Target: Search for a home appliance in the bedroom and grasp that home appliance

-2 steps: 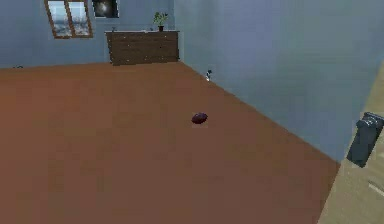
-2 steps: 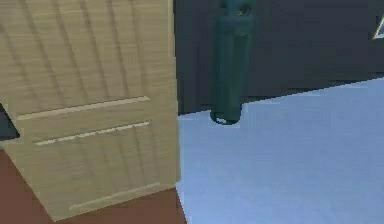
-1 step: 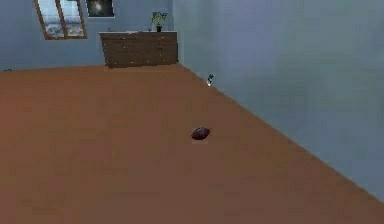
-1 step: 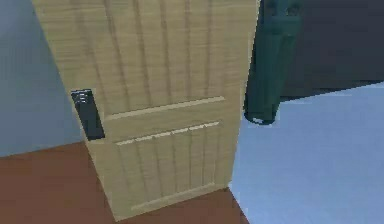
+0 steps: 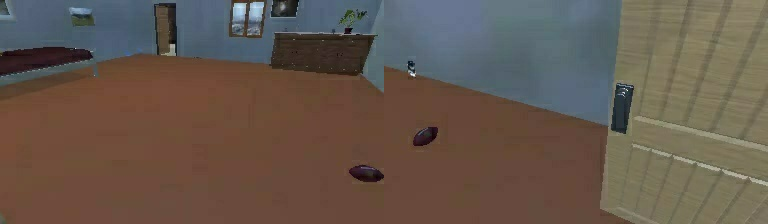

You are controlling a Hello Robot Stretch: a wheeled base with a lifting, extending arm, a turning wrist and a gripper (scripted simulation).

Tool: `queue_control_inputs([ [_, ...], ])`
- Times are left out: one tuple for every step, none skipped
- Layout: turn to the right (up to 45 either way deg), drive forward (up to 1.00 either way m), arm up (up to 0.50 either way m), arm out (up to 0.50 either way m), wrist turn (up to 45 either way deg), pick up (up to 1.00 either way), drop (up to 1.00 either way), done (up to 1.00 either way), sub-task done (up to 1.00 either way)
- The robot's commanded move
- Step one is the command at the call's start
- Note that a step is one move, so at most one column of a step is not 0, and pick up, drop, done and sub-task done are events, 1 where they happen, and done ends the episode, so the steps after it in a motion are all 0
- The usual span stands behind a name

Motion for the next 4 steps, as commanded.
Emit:
queue_control_inputs([
  [-3.0,0.0,0.0,0.0,0.0,0.0,0.0,0.0,0.0],
  [0.0,0.8,0.0,0.0,0.0,0.0,0.0,0.0,0.0],
  [-6.0,0.0,0.0,0.0,0.0,0.0,0.0,0.0,0.0],
  [0.0,1.0,0.0,0.0,0.0,0.0,0.0,0.0,0.0],
])
